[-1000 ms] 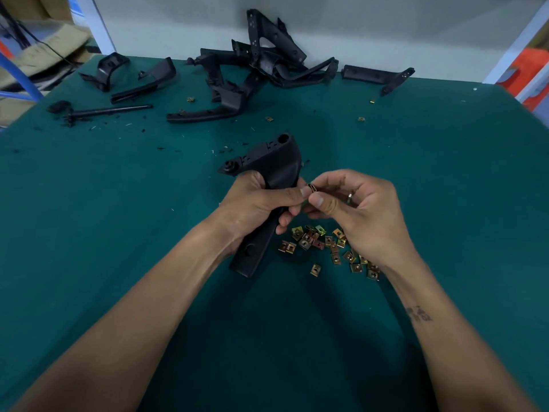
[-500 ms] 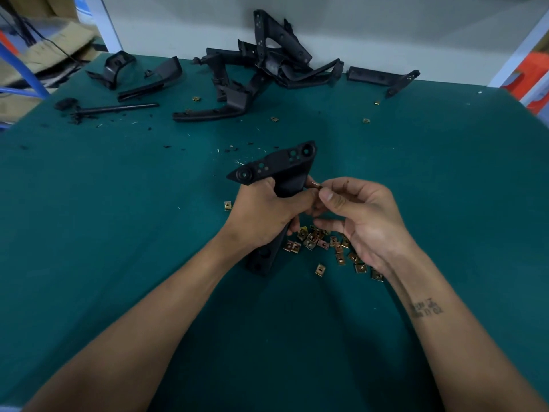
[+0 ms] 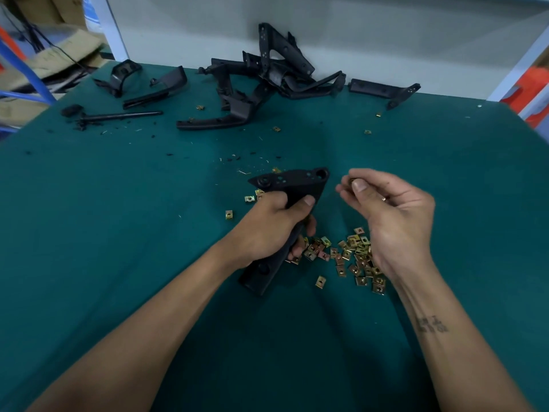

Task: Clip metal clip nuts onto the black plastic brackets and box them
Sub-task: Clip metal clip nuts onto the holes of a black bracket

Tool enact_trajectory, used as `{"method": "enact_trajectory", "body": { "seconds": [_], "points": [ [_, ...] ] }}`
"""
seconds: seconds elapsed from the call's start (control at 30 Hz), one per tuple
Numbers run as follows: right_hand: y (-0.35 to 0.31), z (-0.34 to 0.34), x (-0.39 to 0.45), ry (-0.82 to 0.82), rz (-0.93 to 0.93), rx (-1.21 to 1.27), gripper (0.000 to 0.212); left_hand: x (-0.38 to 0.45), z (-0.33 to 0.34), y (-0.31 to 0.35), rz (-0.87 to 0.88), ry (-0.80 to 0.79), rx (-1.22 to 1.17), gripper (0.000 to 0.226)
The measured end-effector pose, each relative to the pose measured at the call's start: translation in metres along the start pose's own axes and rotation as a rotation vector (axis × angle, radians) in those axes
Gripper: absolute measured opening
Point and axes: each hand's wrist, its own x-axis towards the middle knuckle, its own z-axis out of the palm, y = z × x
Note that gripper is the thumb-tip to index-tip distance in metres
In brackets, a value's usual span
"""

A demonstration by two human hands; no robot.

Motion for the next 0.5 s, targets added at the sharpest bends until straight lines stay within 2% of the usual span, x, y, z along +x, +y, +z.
{"method": "enact_trajectory", "body": {
  "seconds": [0.1,0.17,0.27,0.33,0.5],
  "points": [
    [-0.003,-0.002,0.002,0.017,-0.026,-0.02,0.022,0.0,0.006,-0.004,0.077,-0.08,0.079,0.027],
    [-0.004,-0.003,0.003,0.037,-0.053,-0.03,0.017,0.0,0.008,-0.005,0.175,-0.068,0.142,0.015],
    [-0.006,-0.003,0.003,0.049,-0.1,-0.02,0.016,0.002,0.005,-0.005,0.28,-0.003,0.173,0.021],
    [-0.005,-0.002,0.003,0.034,-0.106,-0.003,0.019,0.003,0.001,-0.006,0.294,0.053,0.16,0.015],
    [-0.001,-0.002,0.004,0.035,-0.086,-0.036,0.02,0.006,-0.01,-0.008,0.25,0.04,0.154,0.029]
  ]
}}
